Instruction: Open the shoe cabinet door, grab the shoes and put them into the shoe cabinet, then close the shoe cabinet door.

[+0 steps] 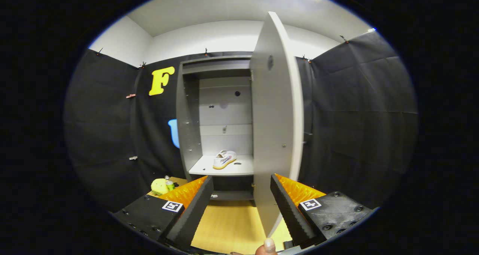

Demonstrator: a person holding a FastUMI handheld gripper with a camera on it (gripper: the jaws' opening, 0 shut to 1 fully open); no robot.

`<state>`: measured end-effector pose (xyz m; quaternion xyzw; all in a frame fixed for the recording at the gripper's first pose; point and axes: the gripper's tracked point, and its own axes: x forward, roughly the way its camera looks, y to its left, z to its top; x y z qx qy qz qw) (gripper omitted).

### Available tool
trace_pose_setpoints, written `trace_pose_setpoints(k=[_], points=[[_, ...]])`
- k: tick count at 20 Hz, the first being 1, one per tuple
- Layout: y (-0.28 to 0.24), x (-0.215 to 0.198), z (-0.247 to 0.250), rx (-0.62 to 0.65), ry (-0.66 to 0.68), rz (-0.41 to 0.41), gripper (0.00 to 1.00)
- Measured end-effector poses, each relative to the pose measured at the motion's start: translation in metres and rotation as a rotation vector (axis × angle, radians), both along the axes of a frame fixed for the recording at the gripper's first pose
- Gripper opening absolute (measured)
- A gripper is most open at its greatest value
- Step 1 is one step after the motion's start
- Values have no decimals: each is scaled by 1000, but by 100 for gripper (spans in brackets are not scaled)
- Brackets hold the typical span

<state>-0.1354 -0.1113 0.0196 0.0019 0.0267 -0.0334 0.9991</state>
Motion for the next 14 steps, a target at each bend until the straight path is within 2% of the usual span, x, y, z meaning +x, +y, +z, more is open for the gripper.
trace_pose_setpoints(k=[8,10,14], points=[[-101,-5,8,3,-21,-179,97],[-113,1,7,10,-15,-187,97],[-121,20,4,27,-6,-153,98]])
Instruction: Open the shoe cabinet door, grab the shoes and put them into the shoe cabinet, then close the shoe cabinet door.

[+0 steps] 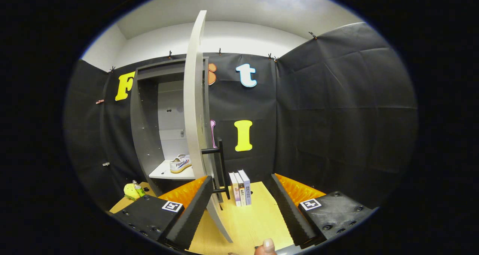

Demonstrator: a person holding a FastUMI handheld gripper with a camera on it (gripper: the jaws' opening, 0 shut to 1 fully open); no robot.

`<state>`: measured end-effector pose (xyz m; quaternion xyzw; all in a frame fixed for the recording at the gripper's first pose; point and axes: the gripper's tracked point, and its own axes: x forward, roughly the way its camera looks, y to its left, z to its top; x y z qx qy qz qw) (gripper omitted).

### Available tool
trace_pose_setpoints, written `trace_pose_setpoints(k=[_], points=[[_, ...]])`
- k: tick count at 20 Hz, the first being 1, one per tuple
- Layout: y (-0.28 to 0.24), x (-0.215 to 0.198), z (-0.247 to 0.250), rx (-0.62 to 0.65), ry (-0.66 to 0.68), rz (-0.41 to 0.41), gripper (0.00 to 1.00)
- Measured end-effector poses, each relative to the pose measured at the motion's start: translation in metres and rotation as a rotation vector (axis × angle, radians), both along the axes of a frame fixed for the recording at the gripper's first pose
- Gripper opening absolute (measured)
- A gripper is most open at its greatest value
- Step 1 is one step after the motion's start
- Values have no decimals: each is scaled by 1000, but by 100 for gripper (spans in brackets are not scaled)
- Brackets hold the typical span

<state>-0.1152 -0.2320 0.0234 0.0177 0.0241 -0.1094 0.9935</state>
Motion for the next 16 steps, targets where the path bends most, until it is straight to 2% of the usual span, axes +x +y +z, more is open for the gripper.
trace_pose_setpoints(k=[6,16], points=[[4,15,-6,16,19,43,96],[36,17,-9,18,8,40,97]])
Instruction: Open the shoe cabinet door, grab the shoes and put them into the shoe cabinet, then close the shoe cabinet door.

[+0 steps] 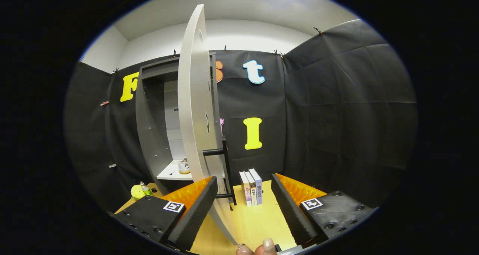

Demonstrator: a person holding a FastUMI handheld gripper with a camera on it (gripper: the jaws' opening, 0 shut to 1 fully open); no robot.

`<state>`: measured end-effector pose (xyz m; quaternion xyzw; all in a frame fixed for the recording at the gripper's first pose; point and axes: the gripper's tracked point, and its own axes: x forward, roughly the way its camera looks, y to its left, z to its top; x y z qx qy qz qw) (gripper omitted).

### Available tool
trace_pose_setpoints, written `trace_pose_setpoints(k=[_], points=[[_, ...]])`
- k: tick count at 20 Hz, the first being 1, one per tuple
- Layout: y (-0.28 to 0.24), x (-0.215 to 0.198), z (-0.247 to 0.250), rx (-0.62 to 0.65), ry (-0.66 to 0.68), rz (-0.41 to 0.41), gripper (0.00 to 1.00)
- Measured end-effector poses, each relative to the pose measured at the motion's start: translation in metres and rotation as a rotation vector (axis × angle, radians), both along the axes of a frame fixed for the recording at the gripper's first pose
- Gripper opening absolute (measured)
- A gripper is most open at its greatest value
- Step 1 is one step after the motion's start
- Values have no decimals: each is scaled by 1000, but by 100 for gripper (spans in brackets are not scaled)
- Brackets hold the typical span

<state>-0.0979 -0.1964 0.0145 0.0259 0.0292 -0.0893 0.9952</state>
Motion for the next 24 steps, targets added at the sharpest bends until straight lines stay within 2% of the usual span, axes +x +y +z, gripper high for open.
trace_pose_setpoints(k=[11,24], points=[[103,25,-12,19,21,62,98],[221,92,-29,32,36,218,98]])
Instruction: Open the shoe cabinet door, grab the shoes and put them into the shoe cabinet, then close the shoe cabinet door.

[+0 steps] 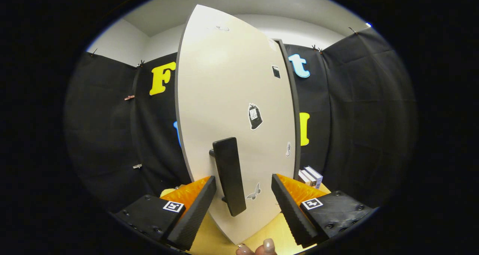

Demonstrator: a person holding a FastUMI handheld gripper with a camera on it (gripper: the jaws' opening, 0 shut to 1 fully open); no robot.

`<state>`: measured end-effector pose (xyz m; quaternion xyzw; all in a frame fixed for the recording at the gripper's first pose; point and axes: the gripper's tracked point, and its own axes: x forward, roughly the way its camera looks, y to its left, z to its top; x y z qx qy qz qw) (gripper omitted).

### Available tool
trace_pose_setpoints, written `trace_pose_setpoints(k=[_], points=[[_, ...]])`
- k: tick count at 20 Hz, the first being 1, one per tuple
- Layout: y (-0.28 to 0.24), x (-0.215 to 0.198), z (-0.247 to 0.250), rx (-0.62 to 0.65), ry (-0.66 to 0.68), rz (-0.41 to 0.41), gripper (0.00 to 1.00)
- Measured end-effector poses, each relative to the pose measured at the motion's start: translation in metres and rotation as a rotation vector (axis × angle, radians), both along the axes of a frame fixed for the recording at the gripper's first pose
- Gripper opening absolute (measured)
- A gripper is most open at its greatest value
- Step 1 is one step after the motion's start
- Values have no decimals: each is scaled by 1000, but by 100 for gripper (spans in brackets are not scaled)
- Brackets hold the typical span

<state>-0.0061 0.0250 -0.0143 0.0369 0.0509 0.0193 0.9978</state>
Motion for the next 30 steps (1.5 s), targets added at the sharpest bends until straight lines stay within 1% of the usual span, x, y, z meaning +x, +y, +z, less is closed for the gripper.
trace_pose_setpoints(k=[5,10,17,30], points=[[29,14,4,3,-24,43,100],[49,23,4,5,-34,55,98],[61,28,0,5,-28,57,98],[74,36,-2,-42,-40,51,98]])
